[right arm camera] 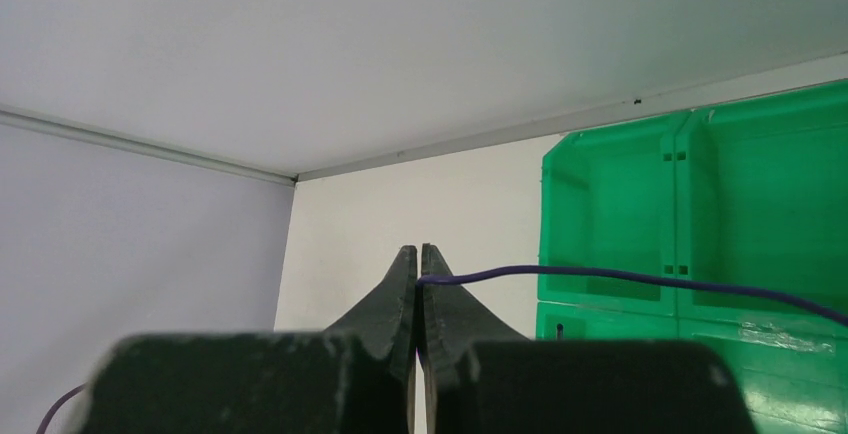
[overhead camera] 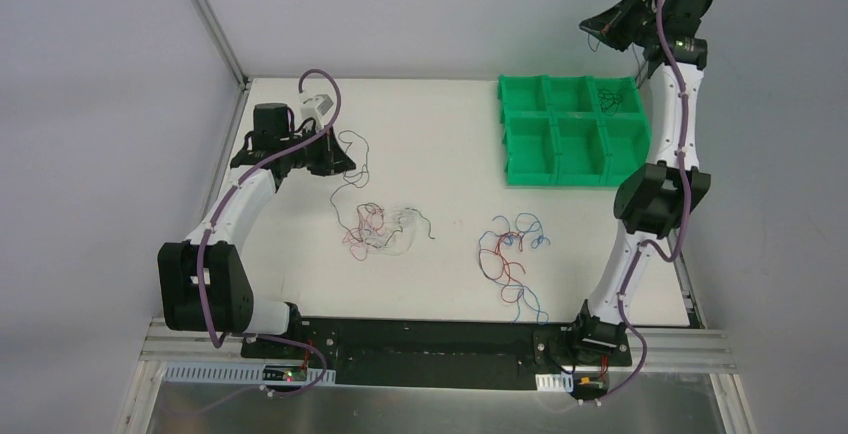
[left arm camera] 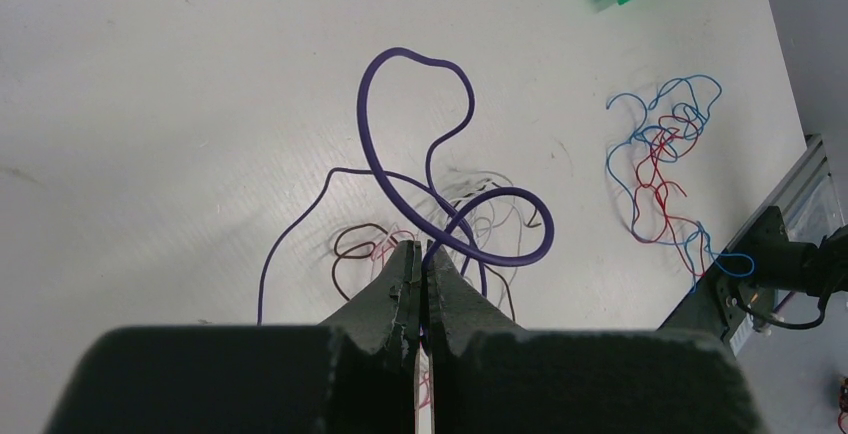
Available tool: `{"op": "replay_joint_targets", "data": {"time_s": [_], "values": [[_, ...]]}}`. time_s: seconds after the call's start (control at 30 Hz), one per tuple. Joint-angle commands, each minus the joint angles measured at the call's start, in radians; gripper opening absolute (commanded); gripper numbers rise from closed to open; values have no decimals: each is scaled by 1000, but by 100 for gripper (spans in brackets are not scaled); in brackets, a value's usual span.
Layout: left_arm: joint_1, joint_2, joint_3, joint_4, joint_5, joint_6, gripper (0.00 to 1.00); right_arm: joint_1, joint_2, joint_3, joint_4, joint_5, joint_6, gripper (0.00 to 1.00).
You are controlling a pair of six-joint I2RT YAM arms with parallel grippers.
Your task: Untangle the cables
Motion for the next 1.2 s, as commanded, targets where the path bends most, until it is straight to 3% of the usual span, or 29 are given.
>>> {"op": "replay_joint_targets", "data": {"time_s": [0.0,0.7,0.87,1.0,1.17], "values": [[1,-1,15,-24,14,27,0,20,94,116,47,-64,31,0],[9,14,55,-153,1,79,0,95,307,157,281,29,34,0],[11,35,69,-159,-4,69,0,86,254,-1,275,49,54,1],[10,51,77,-159,-2,54,0,73,217,-102,264,61,108,6],[10,58,81,-160,-2,39,0,63,201,-159,203,100,164,24]]}}
